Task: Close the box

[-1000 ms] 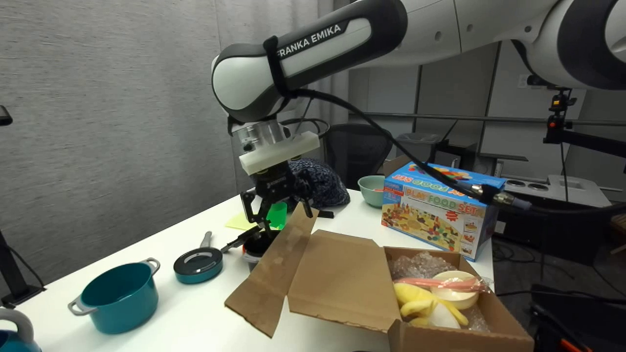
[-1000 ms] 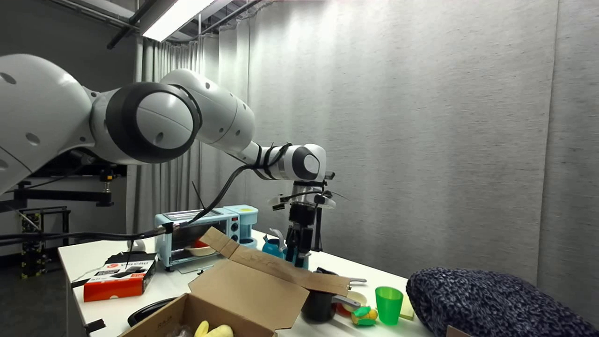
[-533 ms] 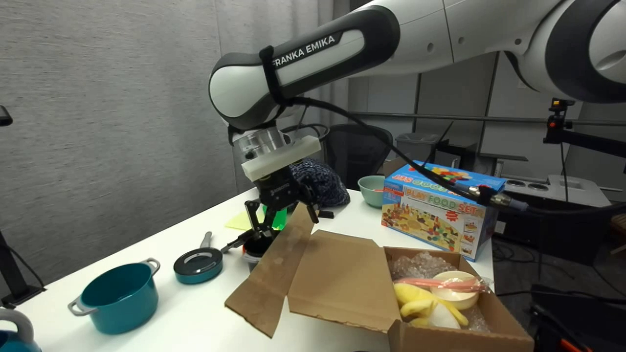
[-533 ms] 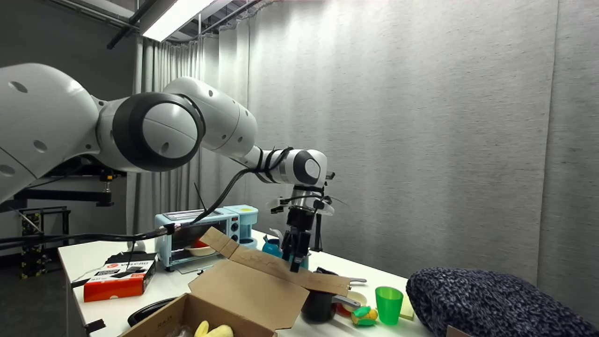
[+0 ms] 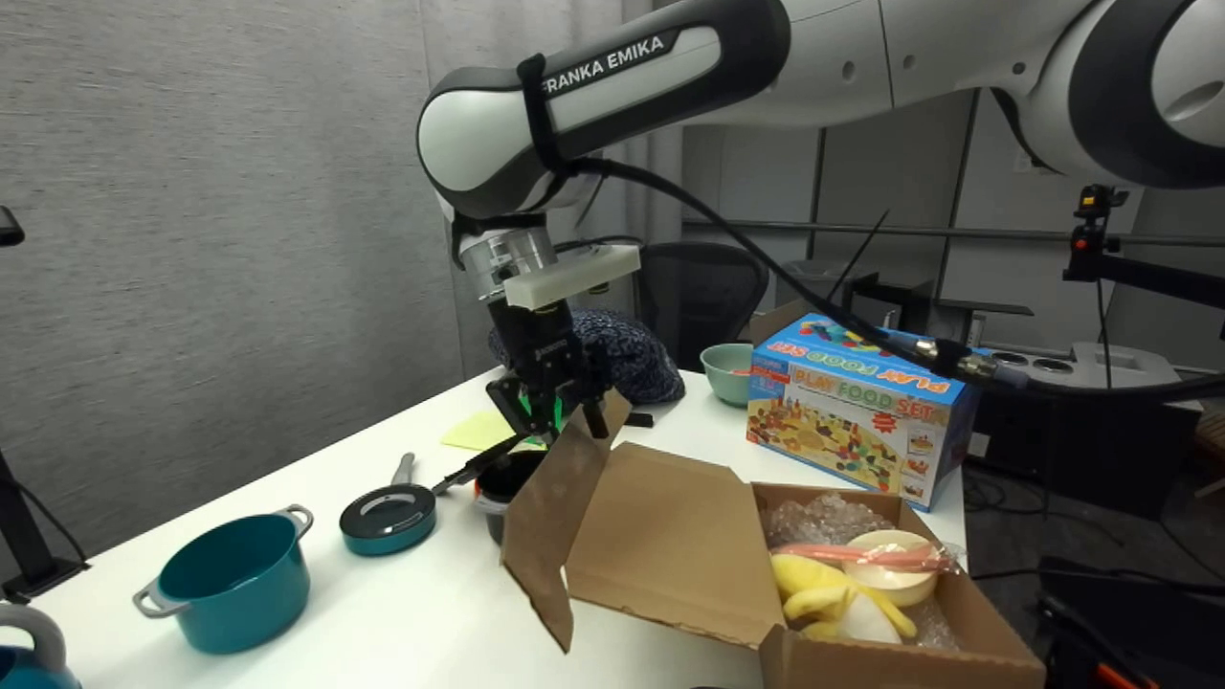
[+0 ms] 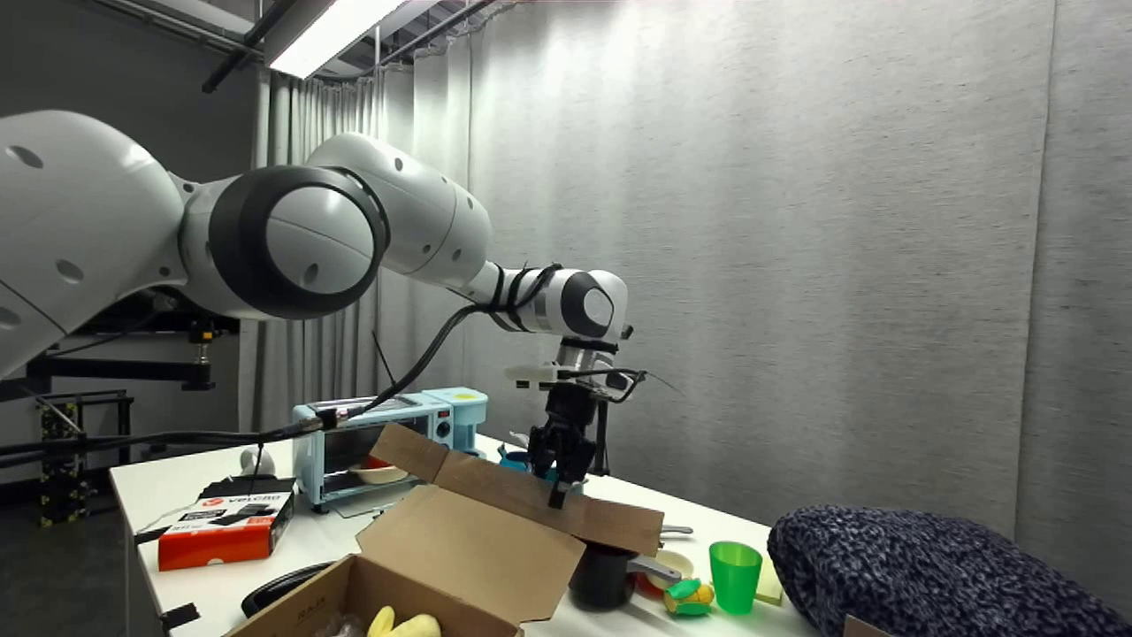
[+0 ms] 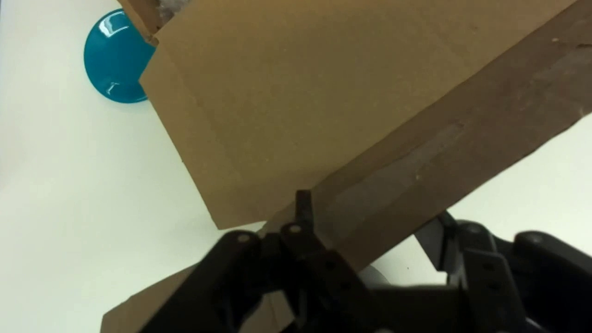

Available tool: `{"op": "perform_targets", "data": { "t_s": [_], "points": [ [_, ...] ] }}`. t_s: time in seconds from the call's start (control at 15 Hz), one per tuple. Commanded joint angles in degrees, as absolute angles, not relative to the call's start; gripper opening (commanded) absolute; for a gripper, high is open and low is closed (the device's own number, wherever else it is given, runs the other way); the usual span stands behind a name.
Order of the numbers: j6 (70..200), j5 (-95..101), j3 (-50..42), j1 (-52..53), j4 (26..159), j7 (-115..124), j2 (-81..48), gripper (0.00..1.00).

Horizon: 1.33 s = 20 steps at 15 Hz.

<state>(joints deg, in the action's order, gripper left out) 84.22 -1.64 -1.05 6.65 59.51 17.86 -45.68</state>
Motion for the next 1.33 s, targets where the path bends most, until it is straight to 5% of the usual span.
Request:
{"op": "perform_targets", "data": {
  "t_s": [0.0,0.27,1.27],
  "points": [
    [81.28,-3.35,0.44,4.13,58.87,11.71,-44.24,0.26],
    [78.68,-4.32,1.44,2.75,58.83,5.75,-41.92,0.01],
    [73.94,-2.49,2.45,2.29,61.86,-8.67,-31.92,0.01]
  ]
}}
